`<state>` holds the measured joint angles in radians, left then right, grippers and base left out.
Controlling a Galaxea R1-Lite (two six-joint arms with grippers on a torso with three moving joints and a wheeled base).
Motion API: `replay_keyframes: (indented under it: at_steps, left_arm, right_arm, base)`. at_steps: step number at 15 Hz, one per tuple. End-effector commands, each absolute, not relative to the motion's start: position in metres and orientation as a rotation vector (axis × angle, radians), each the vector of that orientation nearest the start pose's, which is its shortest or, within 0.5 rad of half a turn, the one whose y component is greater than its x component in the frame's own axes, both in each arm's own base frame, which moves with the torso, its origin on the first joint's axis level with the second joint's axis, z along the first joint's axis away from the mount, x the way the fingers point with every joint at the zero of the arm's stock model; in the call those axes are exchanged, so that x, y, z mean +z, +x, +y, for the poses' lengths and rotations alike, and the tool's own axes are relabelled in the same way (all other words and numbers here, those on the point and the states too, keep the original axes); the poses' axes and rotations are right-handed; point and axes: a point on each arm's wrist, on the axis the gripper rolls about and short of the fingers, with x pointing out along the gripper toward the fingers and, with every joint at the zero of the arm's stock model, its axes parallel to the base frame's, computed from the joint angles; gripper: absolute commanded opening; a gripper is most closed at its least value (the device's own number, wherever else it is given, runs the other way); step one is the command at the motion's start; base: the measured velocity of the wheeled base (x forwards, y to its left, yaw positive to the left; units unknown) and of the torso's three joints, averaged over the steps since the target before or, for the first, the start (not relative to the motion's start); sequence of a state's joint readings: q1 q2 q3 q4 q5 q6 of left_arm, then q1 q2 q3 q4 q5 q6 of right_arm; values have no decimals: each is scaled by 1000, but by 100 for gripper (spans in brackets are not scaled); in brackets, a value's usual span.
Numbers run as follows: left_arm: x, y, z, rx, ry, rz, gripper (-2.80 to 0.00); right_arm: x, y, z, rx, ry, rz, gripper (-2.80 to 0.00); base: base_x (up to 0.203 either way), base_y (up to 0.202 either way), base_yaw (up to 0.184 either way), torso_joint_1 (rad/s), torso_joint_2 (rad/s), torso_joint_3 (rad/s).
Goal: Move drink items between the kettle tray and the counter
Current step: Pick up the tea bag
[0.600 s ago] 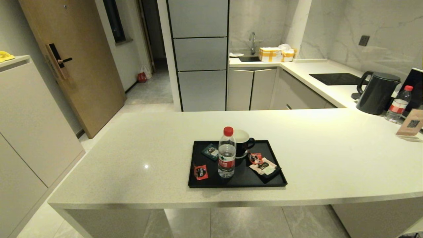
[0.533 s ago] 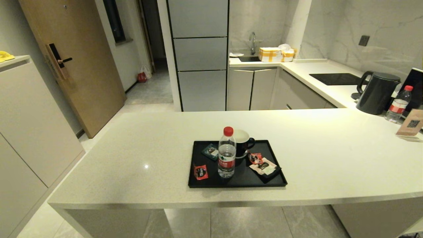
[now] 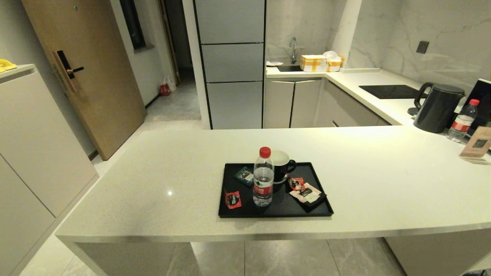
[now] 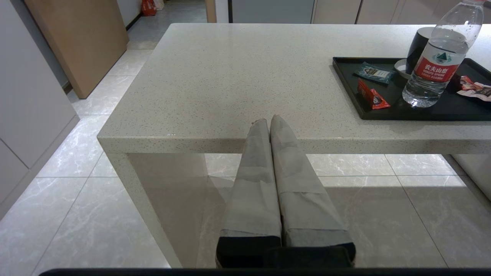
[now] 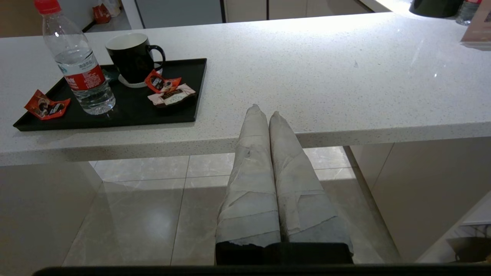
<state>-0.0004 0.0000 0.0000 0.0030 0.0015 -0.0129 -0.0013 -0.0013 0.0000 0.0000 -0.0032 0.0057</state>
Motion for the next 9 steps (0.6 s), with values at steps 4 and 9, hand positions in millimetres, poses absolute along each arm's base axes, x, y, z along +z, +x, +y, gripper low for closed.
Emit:
replay_keyframes:
  at_steps: [4,9]
  left_arm:
    - [75,-23,0,0,-12,3,-280]
    - [75,-23,0,2,-14,5,-280]
  right_arm:
    - [75,-23,0,-4,6,2,-280]
    - [75,-23,0,-3,6,2,-280]
  base:
    - [0,0,0,0,0,0]
    - [0,0,0,0,0,0]
